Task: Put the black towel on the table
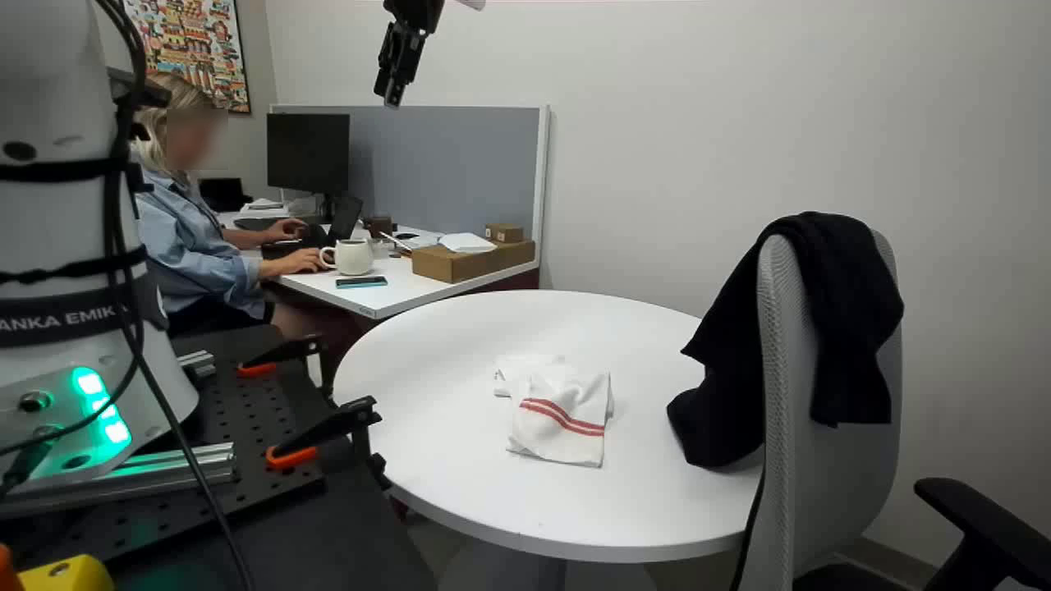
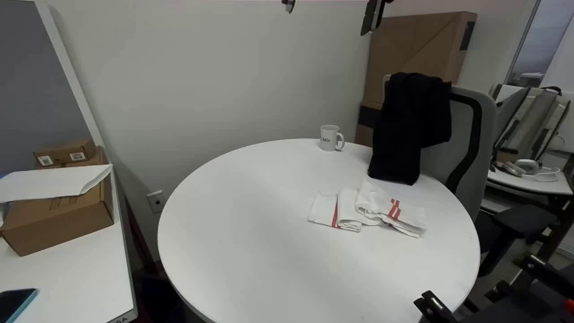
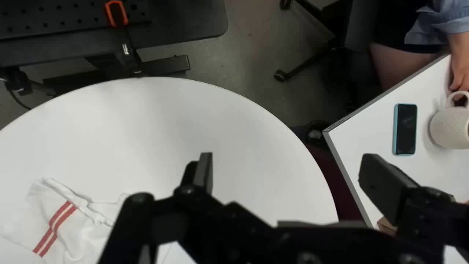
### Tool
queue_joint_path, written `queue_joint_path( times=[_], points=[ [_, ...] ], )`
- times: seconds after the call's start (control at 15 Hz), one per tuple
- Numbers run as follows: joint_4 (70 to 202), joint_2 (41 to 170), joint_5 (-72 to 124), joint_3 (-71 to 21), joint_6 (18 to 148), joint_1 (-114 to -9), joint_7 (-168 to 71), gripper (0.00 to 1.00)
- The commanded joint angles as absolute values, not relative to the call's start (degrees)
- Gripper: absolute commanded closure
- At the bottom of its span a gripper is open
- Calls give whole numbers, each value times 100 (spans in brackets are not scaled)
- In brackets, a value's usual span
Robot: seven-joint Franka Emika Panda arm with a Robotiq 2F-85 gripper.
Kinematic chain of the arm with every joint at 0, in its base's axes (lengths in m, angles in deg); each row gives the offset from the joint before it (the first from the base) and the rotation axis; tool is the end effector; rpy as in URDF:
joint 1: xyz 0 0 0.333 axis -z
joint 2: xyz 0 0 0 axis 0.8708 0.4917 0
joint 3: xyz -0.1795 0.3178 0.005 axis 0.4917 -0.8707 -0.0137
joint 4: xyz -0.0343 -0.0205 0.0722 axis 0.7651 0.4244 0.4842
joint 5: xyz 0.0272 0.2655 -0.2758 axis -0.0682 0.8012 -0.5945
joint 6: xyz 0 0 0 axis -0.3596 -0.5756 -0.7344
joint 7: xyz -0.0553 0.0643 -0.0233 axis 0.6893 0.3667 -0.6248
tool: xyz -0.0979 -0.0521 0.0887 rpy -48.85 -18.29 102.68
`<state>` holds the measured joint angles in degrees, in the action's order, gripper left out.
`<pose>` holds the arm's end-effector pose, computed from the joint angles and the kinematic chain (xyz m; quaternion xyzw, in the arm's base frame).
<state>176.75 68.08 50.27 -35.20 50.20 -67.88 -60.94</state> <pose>0.3679 0.1372 0.4899 -0.9795 0.0923 0.1233 0.1297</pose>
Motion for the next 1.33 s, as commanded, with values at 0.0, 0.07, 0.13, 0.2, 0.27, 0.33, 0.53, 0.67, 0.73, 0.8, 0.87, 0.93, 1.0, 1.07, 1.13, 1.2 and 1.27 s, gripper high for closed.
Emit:
queue_joint_path(
  times=[0.0, 0.07, 0.13, 0.2, 0.27, 0.33, 0.53, 0.67, 0.73, 0.8, 0.87, 0.93, 1.0, 1.07, 1.13, 1.2, 1.27],
  points=[
    [17663, 6807, 5046, -3587, 5006, -6710, -6074, 0],
    [17657, 6789, 4866, -3636, 5162, -6659, -6144, 0],
    [17617, 6800, 4723, -3651, 5220, -6620, -6145, 0],
    [17541, 6821, 4509, -3665, 5327, -6550, -6184, 0],
    [17517, 6816, 4329, -3676, 5466, -6497, -6220, 0],
    [17459, 6816, 4025, -3692, 5659, -6403, -6291, 0],
    [17293, 6897, 3276, -3680, 6062, -6130, -6641, 0],
    [17224, 7012, 2965, -3627, 6554, -5913, -6917, 0],
    [17206, 7113, 2832, -3605, 6884, -5792, -7082, 0],
    [17197, 7195, 2674, -3605, 7172, -5680, -7272, 0],
    [17185, 7351, 2567, -3556, 7566, -5557, -7414, 0],
    [17179, 7466, 2403, -3545, 7905, -5440, -7621, 0],
    [17163, 7631, 2179, -3502, 8274, -5293, -7776, 0],
    [17139, 7756, 1912, -3506, 8560, -5167, -8051, 0],
    [17110, 7909, 1468, -3480, 8786, -4996, -8299, 0],
    [17070, 8029, 1018, -3457, 8912, -4858, -8607, 0],
    [17040, 8132, 552, -3400, 8976, -4735, -8926, 0]
  ],
)
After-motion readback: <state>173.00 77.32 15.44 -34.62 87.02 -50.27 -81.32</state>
